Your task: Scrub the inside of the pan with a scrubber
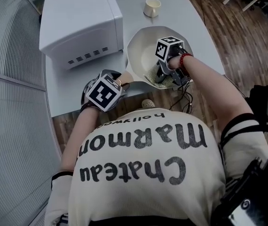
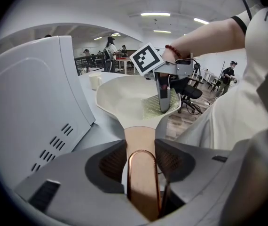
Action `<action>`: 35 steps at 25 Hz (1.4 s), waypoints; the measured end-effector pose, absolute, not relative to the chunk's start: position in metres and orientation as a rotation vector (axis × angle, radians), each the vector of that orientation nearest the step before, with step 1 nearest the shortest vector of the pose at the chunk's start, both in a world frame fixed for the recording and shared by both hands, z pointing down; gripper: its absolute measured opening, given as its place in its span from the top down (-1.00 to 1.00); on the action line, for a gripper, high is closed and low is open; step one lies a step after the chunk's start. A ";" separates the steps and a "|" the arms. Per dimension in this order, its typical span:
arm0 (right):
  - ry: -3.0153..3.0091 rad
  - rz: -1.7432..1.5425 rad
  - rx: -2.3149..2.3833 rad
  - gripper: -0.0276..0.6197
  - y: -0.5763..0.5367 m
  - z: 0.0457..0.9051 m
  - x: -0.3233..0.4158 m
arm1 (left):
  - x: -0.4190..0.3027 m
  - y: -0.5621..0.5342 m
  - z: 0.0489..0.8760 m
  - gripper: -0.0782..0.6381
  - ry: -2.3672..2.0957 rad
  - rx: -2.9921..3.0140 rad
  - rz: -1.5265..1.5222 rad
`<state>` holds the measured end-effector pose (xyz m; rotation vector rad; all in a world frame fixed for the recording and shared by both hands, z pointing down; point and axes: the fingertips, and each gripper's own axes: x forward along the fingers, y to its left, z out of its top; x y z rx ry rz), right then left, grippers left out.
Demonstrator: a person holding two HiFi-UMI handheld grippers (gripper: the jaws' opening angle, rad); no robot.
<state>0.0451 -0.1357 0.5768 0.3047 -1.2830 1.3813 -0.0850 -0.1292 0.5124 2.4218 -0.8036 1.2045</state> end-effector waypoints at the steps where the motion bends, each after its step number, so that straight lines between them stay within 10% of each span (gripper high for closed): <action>1: -1.279 1.347 0.302 0.76 -0.136 0.577 0.047 | -0.085 -0.130 0.512 0.28 -0.806 2.421 1.197; 35: -0.888 0.277 0.376 0.76 -0.267 0.561 0.195 | -0.088 -0.138 0.515 0.27 -0.738 2.408 1.205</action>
